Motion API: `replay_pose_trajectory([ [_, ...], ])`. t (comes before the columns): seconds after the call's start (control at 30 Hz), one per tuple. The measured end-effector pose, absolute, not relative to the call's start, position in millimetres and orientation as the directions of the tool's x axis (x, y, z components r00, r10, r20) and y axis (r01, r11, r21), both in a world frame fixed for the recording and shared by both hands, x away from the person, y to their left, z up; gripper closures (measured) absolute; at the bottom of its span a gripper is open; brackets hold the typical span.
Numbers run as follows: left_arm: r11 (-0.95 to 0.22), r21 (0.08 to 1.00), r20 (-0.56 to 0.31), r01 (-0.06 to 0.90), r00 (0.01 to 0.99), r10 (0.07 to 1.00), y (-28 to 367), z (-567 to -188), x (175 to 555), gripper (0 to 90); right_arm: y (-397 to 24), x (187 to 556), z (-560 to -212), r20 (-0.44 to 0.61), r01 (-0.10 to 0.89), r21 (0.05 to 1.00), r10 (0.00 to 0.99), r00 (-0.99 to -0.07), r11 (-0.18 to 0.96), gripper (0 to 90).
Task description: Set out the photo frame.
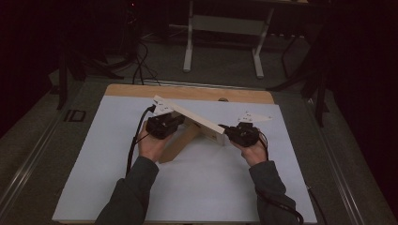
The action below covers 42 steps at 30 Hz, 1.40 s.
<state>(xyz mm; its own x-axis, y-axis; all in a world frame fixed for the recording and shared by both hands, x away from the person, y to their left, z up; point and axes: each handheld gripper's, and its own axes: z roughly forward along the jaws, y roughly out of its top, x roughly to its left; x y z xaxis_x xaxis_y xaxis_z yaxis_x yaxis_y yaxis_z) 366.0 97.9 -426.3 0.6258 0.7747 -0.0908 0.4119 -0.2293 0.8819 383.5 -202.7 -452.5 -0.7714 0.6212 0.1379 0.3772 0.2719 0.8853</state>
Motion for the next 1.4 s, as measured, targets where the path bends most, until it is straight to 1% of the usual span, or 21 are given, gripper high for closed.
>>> replay_pose_trajectory([
  [0.6,-0.235,0.878,-0.092,0.418,0.628,0.773,97,-426,372,90.0,-189,370,-448,0.119,0.338,0.890,0.560,-0.820,0.307,89.9],
  [1.4,-0.281,0.876,-0.057,0.391,0.663,0.747,82,-425,363,90.0,-175,360,-440,0.094,0.299,0.898,0.523,-0.847,0.322,89.9],
])
